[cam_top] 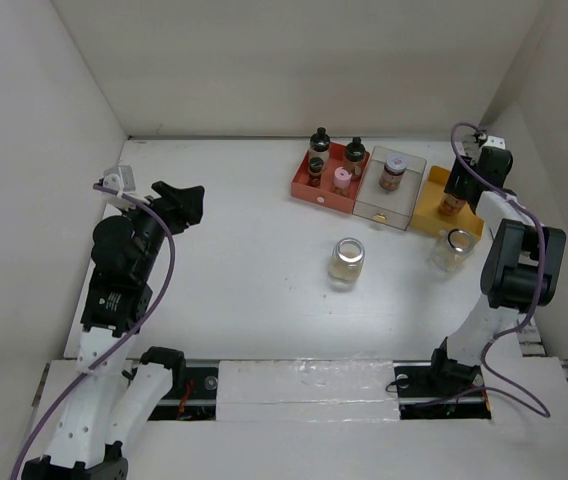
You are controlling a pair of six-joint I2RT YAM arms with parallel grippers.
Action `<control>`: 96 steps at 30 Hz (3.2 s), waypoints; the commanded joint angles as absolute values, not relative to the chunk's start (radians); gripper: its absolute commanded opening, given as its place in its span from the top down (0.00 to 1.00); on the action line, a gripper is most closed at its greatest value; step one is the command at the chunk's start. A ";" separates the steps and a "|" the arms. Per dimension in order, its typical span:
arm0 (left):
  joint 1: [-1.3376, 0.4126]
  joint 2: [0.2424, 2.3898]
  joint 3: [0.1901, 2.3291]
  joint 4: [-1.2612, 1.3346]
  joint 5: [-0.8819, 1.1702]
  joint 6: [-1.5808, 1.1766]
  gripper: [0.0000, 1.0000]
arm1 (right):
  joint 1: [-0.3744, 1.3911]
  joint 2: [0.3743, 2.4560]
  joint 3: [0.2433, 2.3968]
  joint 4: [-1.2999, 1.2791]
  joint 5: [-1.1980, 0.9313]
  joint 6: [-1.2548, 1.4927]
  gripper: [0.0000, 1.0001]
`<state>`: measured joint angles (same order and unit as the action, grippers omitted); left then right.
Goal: Organize the condiment bottles
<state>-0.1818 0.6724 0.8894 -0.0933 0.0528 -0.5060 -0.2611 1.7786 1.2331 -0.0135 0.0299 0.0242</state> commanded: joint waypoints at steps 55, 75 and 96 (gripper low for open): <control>-0.181 0.676 0.867 -0.025 0.098 -0.511 0.31 | 0.621 1.212 0.828 -0.229 0.020 0.051 0.00; -0.181 0.676 0.867 -0.025 0.107 -0.511 0.31 | 0.646 1.267 0.845 -0.224 0.210 0.071 0.00; -0.181 0.676 0.867 -0.025 0.107 -0.511 0.31 | 0.572 1.173 0.923 -0.124 0.206 -0.009 0.37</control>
<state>-0.1818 0.6888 0.8745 -0.0780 0.0944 -0.5068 0.6186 1.2610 0.8227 -0.2146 0.1612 0.0387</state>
